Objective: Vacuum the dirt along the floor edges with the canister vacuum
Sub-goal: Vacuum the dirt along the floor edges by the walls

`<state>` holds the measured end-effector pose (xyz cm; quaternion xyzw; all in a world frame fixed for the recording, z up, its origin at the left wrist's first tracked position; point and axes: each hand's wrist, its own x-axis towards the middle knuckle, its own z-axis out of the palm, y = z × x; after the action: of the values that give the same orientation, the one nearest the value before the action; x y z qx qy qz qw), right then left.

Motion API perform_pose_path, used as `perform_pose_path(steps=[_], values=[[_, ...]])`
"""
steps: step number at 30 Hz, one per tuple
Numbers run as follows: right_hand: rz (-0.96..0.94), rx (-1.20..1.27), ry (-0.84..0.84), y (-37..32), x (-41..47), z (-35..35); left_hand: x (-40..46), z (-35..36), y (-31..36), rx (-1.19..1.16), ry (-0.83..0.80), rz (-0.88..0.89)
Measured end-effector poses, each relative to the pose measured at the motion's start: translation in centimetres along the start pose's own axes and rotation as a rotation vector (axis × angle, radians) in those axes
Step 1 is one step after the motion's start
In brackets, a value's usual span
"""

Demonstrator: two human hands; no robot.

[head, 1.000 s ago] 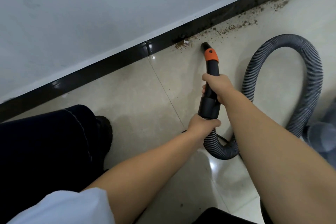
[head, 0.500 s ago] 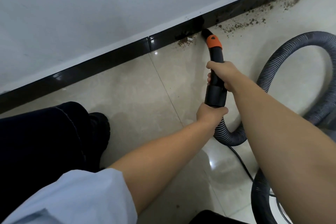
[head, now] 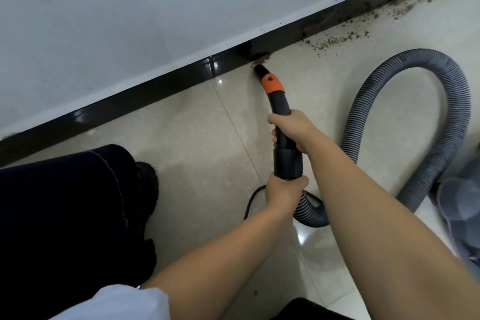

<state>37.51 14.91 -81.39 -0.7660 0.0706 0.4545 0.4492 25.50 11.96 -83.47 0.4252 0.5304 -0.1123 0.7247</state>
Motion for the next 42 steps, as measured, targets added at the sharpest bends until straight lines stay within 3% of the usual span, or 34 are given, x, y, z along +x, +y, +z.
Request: perform_pose_path(steps=[11,24,33,42], values=[[-0.023,0.156,0.130,-1.4,1.8,1.1,1.7,-2.0,2.5,0.138,0.015,0.075],[0.012,0.303,0.270,-3.7,4.8,-4.0,4.9,1.0,7.0,0.351,-0.124,0.138],[0.006,0.307,0.295,-5.3,7.1,-7.3,6.7,4.1,9.6,0.388,-0.165,0.153],[-0.018,0.248,0.214,-3.8,5.8,-4.4,5.6,2.5,6.6,0.282,-0.069,0.113]])
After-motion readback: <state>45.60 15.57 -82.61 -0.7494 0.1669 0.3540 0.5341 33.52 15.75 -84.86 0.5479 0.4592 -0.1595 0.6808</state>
